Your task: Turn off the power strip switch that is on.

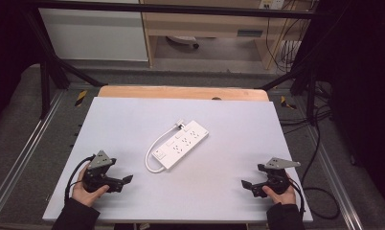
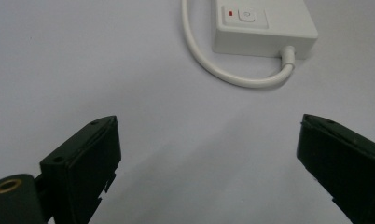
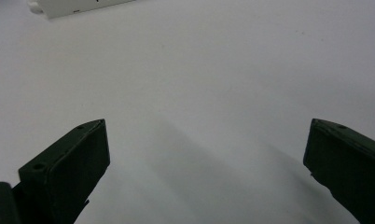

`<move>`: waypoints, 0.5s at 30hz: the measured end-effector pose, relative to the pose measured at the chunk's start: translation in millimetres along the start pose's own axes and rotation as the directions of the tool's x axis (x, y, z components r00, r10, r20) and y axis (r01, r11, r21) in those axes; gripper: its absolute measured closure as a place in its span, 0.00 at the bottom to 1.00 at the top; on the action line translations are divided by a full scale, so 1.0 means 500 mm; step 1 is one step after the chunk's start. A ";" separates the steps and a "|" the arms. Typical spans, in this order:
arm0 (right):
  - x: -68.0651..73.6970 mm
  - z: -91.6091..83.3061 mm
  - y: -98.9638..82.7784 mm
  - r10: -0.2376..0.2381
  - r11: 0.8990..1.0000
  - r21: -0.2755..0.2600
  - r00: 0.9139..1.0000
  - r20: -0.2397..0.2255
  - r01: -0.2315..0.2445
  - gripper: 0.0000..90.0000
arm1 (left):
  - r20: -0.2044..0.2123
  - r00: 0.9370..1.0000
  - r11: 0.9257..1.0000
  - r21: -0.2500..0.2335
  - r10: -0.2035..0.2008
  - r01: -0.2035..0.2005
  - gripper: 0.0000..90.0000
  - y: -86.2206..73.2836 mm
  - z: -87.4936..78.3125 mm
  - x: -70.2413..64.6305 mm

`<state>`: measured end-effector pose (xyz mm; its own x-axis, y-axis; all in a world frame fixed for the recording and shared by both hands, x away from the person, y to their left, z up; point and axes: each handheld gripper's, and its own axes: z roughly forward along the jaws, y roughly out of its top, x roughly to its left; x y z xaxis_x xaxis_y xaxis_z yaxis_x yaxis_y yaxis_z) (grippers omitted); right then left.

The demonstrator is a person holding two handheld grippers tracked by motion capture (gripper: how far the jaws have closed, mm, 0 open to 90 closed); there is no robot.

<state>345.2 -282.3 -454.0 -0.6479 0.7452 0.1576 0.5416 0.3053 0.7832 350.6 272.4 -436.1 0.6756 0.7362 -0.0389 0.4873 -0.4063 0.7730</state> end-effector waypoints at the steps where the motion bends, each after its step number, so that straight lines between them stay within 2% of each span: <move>1: 0.000 0.000 0.000 0.001 1.000 0.000 1.000 0.000 -0.001 0.01 | 0.000 1.000 1.000 0.000 0.004 -0.004 0.07 0.002 0.000 -0.002; 15: -0.001 -0.003 -0.001 0.003 1.000 0.003 1.000 0.009 -0.003 0.01 | -0.018 1.000 1.000 0.002 0.017 -0.017 0.07 0.023 0.000 -0.015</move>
<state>344.7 -283.7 -453.7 -0.6419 0.7511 0.1543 0.5451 0.3054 0.7808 350.9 262.1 -426.8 0.6739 0.7387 -0.0144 0.4769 -0.4200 0.7721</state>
